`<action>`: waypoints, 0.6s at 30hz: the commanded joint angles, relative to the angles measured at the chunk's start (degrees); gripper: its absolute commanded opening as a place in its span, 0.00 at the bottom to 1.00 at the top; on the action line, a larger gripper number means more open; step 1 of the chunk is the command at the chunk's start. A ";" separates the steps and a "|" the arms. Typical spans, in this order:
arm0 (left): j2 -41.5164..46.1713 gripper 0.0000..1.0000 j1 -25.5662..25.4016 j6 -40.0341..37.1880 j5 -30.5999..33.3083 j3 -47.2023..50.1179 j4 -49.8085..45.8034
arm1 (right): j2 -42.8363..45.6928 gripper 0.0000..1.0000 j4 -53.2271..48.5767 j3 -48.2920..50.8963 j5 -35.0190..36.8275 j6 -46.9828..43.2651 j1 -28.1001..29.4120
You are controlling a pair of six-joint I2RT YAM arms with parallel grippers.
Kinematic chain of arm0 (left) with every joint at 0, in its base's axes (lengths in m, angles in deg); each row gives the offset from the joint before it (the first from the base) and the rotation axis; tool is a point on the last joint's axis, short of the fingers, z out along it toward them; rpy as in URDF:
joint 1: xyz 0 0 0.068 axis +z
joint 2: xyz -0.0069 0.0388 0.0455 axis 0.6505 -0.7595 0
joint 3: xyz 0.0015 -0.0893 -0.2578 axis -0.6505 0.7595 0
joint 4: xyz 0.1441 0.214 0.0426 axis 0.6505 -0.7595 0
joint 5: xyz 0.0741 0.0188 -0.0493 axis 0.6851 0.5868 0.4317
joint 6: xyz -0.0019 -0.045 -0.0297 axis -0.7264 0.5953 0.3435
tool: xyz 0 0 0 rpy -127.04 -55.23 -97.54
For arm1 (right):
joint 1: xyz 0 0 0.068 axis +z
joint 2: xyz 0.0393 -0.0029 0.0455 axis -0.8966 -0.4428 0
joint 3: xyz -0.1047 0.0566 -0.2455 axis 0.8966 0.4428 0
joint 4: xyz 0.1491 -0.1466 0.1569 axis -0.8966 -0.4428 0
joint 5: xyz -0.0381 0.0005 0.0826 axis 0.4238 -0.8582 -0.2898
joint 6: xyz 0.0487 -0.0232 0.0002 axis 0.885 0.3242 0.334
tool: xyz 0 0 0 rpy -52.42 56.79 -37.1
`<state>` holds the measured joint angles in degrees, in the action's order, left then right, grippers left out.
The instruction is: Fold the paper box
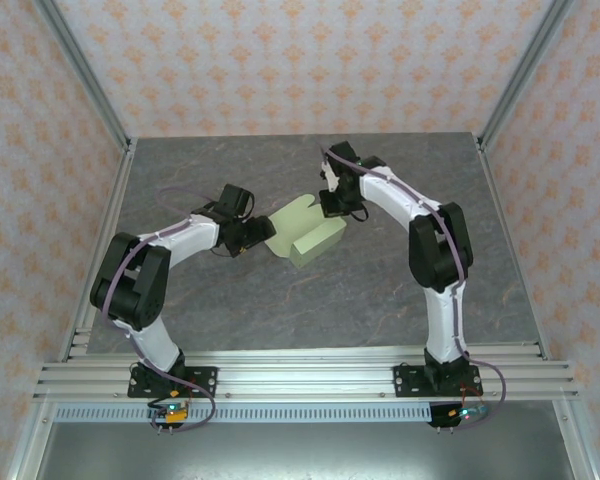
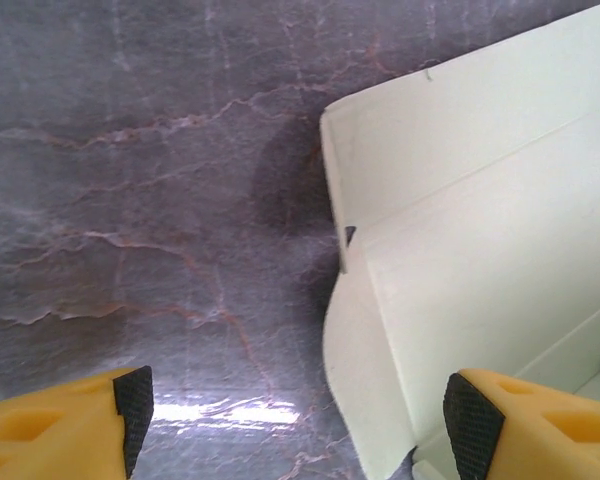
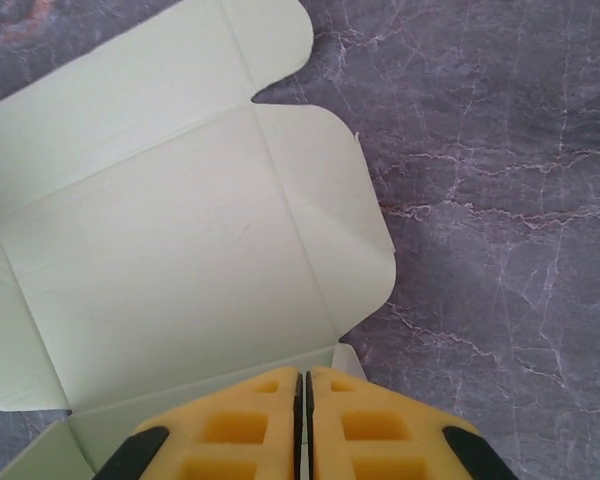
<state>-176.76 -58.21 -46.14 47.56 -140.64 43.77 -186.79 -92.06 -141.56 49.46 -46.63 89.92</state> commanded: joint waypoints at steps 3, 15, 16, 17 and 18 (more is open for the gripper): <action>-3.57 0.78 0.06 0.83 -3.44 -1.07 2.61 | 6.37 0.11 10.04 7.91 -0.30 2.60 -0.11; -9.26 0.15 -1.22 -1.07 -9.16 -5.11 8.07 | 9.86 0.11 15.71 14.13 -1.92 6.86 -0.16; -9.25 0.08 -1.33 -2.46 -9.76 -5.91 7.62 | 10.51 0.11 16.77 15.14 -2.07 7.04 -0.18; -9.09 0.04 -1.33 -3.54 -9.84 -6.40 7.27 | 10.83 0.12 17.32 15.72 -2.04 7.05 -0.13; -8.49 0.02 -1.42 -4.24 -9.47 -6.28 7.35 | 11.02 0.14 17.22 15.88 -2.24 6.89 -0.11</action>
<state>-185.31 -58.88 -46.75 40.00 -145.75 50.38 -178.47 -77.61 -127.01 48.12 -40.75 89.78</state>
